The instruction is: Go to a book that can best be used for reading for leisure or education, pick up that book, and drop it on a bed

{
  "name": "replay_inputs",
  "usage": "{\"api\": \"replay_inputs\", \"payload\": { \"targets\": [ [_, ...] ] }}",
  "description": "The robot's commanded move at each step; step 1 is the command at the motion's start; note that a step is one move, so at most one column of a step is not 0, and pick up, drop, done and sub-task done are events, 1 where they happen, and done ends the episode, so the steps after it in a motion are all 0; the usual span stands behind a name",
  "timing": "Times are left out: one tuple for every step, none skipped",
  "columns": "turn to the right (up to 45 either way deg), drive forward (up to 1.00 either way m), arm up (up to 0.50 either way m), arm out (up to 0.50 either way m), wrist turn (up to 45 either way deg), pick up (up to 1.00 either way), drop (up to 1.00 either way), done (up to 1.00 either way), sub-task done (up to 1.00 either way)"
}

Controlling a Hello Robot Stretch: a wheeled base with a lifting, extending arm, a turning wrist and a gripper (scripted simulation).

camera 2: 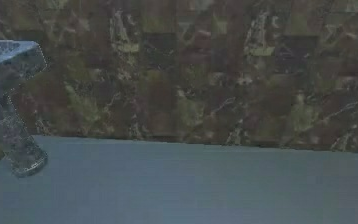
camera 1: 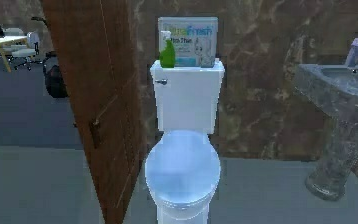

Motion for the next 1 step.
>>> {"api": "replay_inputs", "payload": {
  "targets": [
    [-39.0, 0.00, 0.00, 0.00, 0.0, 0.00, 0.00, 0.00, 0.00]
  ]
}}
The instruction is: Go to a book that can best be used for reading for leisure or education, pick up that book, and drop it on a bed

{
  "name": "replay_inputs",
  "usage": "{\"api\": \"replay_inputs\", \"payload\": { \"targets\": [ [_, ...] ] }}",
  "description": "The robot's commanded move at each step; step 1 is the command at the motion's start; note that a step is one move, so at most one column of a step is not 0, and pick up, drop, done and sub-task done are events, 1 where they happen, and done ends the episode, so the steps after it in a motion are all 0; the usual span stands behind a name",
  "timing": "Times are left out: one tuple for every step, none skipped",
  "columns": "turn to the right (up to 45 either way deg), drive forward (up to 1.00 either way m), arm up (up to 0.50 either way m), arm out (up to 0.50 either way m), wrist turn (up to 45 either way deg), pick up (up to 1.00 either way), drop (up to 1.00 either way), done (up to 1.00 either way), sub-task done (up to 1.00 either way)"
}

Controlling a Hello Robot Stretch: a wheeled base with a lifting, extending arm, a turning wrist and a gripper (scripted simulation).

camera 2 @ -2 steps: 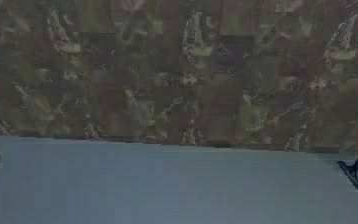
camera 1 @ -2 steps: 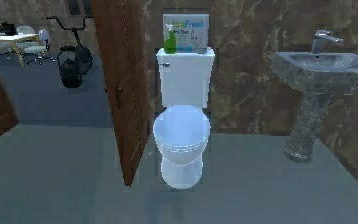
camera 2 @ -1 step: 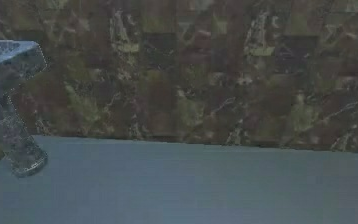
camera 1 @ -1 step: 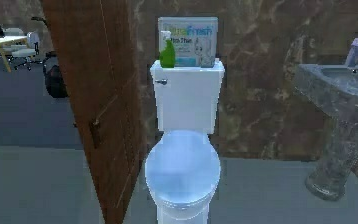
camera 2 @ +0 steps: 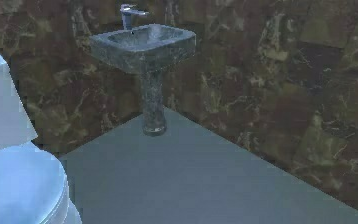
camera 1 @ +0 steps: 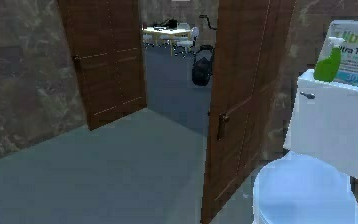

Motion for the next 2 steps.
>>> {"api": "replay_inputs", "payload": {
  "targets": [
    [0.0, 0.40, 0.00, 0.00, 0.0, 0.00, 0.00, 0.00, 0.00],
    [-18.0, 0.00, 0.00, 0.00, 0.0, 0.00, 0.00, 0.00, 0.00]
  ]
}}
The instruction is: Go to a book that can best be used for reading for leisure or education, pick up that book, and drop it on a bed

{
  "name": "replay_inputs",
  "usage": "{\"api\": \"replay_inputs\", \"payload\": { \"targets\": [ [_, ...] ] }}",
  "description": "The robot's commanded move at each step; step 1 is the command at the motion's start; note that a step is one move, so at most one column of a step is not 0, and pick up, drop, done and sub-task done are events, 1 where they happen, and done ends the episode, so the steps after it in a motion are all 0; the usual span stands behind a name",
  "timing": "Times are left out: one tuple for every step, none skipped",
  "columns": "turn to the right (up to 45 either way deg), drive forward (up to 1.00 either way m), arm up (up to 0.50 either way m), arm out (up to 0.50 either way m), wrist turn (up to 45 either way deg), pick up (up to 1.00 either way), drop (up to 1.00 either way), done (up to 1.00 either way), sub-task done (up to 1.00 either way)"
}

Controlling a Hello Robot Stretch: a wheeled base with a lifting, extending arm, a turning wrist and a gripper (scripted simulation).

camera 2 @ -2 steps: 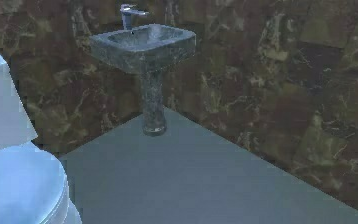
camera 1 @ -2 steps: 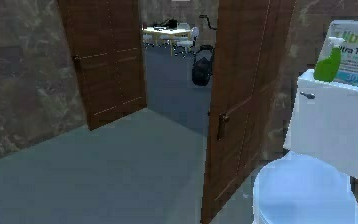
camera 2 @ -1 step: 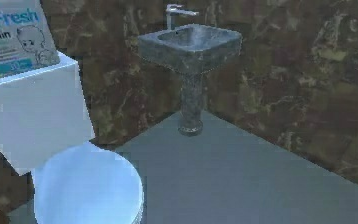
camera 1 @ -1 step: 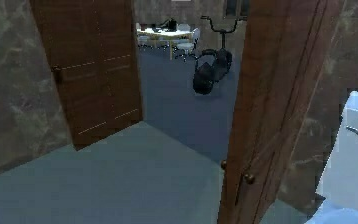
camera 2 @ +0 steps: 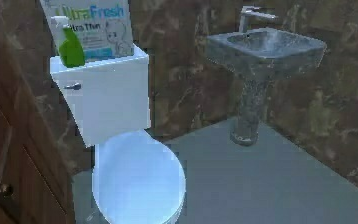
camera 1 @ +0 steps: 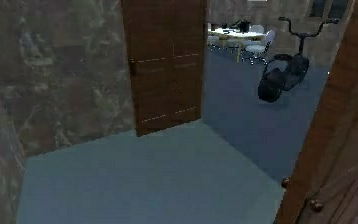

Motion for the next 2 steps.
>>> {"api": "replay_inputs", "payload": {
  "targets": [
    [0.0, 0.80, 0.00, 0.00, 0.0, 0.00, 0.00, 0.00, 0.00],
    [27.0, 0.00, 0.00, 0.00, 0.0, 0.00, 0.00, 0.00, 0.00]
  ]
}}
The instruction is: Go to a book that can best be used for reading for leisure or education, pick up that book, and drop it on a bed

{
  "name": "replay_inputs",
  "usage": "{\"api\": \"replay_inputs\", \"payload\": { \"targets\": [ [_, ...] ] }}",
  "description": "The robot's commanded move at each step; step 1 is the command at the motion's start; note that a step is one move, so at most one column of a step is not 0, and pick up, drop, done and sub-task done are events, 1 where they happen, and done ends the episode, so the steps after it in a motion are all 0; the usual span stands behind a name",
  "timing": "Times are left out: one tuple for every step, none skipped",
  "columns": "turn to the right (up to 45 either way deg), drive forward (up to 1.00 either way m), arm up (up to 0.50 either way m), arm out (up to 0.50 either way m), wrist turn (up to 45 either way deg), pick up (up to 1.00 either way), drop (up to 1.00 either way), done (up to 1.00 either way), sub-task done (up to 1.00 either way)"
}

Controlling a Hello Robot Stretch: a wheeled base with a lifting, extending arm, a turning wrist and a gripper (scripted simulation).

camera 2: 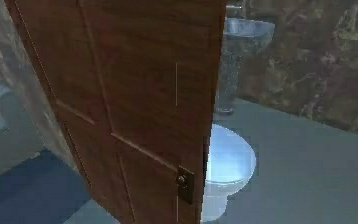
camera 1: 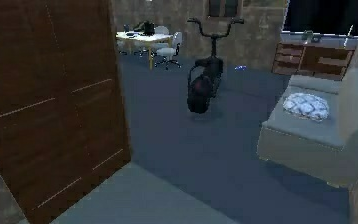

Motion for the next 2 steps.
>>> {"api": "replay_inputs", "payload": {
  "targets": [
    [0.0, 1.00, 0.00, 0.00, 0.0, 0.00, 0.00, 0.00, 0.00],
    [3.0, 0.00, 0.00, 0.00, 0.0, 0.00, 0.00, 0.00, 0.00]
  ]
}}
